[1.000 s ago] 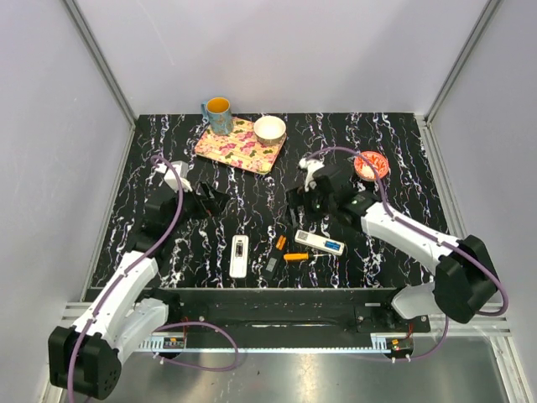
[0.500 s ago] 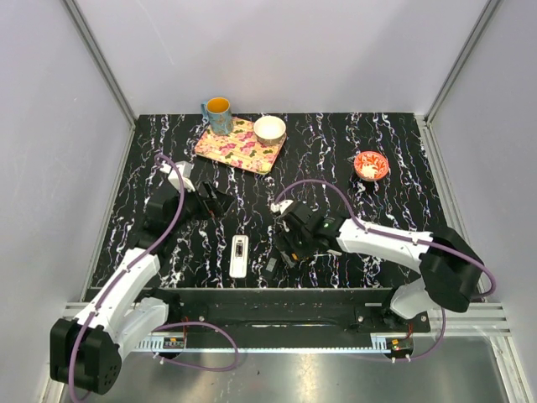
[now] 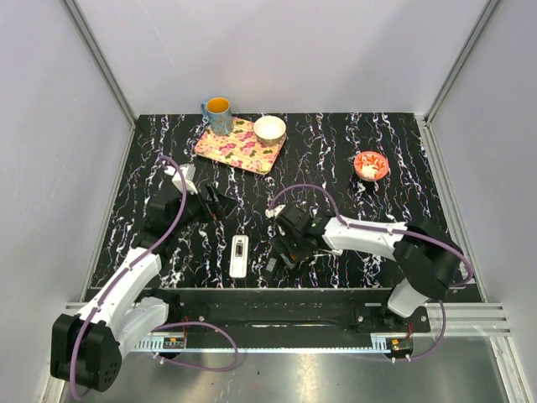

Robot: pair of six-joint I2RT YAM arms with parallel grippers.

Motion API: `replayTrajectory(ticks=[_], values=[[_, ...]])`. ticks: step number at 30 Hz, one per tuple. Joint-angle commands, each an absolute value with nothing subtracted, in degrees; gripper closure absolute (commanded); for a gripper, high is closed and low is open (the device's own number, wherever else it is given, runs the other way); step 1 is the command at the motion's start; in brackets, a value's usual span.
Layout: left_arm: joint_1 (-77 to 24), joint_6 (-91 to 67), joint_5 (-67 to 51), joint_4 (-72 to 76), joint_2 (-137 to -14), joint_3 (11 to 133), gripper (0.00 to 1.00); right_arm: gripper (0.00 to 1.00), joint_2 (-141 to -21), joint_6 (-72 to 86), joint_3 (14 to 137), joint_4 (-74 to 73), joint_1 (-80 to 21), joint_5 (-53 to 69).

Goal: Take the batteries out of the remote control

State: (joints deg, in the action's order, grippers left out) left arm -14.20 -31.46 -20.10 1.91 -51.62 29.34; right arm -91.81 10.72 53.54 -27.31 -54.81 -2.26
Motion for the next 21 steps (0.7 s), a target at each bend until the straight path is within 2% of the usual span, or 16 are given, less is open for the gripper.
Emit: replayTrajectory(ticks=[1,2,6,9,10,12,14,15,21], values=[[-14.33,-31.38,-22.24,5.45,-51.86,29.71,0.01,0.33,-94.83,9.75,57.21,-26.8,-55.2,-1.41],[-14.41,-31.2,-22.15,5.45,-51.94,29.71,0.01,0.34,-95.36,10.02,57.48,-27.24,-55.2,-1.41],[-14.33,-31.11,-22.15,5.27,-52.29,30.32,0.01,0.54,-99.04,10.28,59.49,-28.47,-55.28,-1.32],[-14.33,-31.11,-22.06,4.92,-51.95,30.76,0.01,0.58,-101.59,10.2,60.99,-29.88,-55.2,-1.58],[-14.33,-31.03,-21.89,4.92,-52.03,30.85,0.01,0.67,-102.12,10.2,61.34,-29.97,-55.2,-2.02],[-14.33,-31.64,-21.71,5.45,-51.86,31.03,0.01,0.76,-103.44,10.72,62.13,-30.32,-55.2,-3.68],[-14.41,-32.17,-21.88,6.06,-51.68,31.2,0.01,0.97,-104.15,10.72,62.75,-30.76,-55.2,-4.57],[-14.33,-32.08,-21.88,6.15,-51.68,31.55,0.01,1.0,-104.32,10.72,63.19,-30.67,-55.2,-5.88],[-14.41,-30.41,-22.06,3.7,-51.42,33.83,0.01,1.0,-98.8,10.55,65.65,-30.41,-54.67,-12.99]])
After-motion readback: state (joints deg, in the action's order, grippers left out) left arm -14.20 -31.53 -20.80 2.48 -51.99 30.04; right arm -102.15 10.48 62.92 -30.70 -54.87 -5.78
